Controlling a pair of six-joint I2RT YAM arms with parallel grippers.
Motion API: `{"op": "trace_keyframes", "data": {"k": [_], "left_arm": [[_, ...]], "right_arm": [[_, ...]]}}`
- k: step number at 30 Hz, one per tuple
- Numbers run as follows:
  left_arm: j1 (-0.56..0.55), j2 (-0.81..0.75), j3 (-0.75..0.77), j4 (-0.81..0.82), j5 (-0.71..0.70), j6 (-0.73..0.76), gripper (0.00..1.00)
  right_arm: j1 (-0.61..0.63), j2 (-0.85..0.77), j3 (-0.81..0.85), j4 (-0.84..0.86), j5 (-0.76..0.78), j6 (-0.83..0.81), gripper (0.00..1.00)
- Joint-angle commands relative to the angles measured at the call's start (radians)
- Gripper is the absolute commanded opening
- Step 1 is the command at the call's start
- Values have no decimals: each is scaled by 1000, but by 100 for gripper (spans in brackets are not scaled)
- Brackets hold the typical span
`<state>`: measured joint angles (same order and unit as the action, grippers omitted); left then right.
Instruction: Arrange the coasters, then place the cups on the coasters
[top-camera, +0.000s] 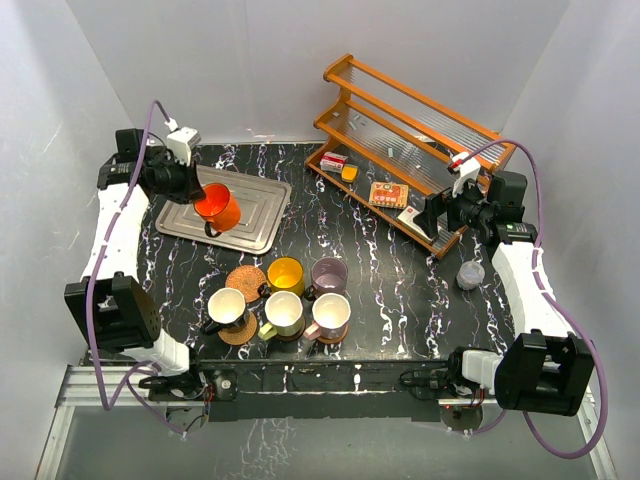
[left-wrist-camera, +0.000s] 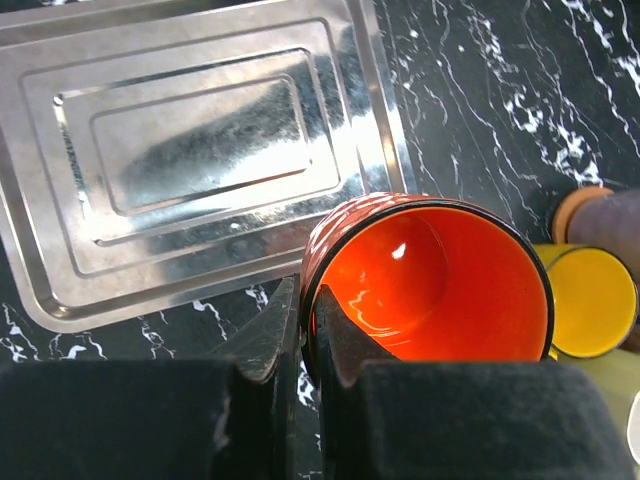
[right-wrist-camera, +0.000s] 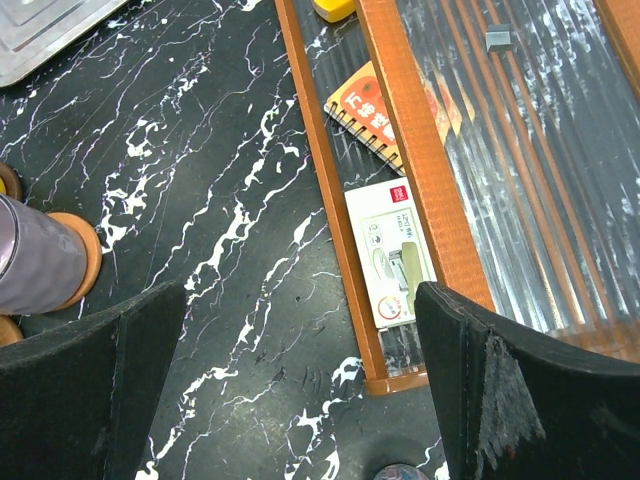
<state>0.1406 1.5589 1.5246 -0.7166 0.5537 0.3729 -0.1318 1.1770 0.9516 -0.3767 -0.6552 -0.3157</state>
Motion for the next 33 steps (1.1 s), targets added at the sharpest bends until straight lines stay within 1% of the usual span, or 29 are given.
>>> {"op": "trace_keyframes", "data": {"k": [1, 7, 13, 17, 22, 28, 33], "left_arm": [[-23, -96, -26, -74, 93, 90, 0], [-55, -147, -124, -71, 68, 139, 0], [-93, -160, -201, -79, 88, 255, 0], [-119, -132, -212, -138, 107, 392, 0], [-131, -95, -221, -186, 125, 521, 0], [-150, -50, -247, -186, 132, 606, 0], [-165, -10, -257, -188, 145, 644, 0]], "right_arm": [[3, -25, 11, 42, -20, -3, 98], [3, -21, 10, 44, -20, 0, 98], [4, -24, 7, 48, -17, 3, 98], [4, -24, 5, 51, -14, 1, 98], [3, -24, 3, 50, -11, 0, 98], [4, -20, 2, 52, -9, -1, 98], [4, -15, 0, 53, -8, -3, 98]]}}
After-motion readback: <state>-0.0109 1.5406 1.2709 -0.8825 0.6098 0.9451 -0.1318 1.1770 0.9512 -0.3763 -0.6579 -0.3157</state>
